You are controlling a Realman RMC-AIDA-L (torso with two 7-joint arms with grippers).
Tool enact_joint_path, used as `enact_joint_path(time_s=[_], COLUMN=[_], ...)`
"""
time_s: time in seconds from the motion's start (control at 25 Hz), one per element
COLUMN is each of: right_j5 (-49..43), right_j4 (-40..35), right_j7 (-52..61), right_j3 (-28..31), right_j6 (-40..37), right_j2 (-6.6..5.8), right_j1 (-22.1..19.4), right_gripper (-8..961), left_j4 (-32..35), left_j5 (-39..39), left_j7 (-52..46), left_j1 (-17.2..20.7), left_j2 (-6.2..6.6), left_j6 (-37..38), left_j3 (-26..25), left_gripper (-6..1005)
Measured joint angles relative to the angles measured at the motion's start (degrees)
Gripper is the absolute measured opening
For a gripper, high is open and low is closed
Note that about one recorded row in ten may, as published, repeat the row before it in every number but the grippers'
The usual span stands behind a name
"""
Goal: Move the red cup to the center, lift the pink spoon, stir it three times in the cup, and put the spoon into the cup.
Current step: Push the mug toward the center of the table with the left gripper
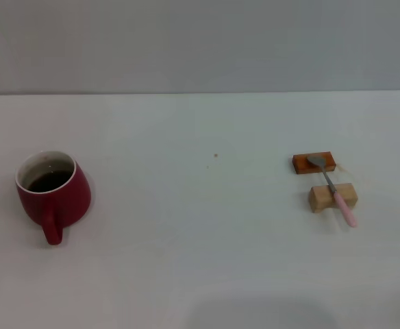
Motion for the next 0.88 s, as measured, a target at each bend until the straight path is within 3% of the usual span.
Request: enact_joint_path(time_s=[0.88], right_j5=[0.34], right_j4=[0.00], right_j7=[0.03], right_j3=[-0.01], right_j6=[0.83], right_j2=[0.10], right_j1=[-1.16], right_gripper=[726], left_j4=[0.27], left_j5=[-0.01], left_j7=[0.13], left_j1=[0.15], left_j2=[0.04], left_j6=[-1.49], left_j3=[2.18], left_gripper=[798])
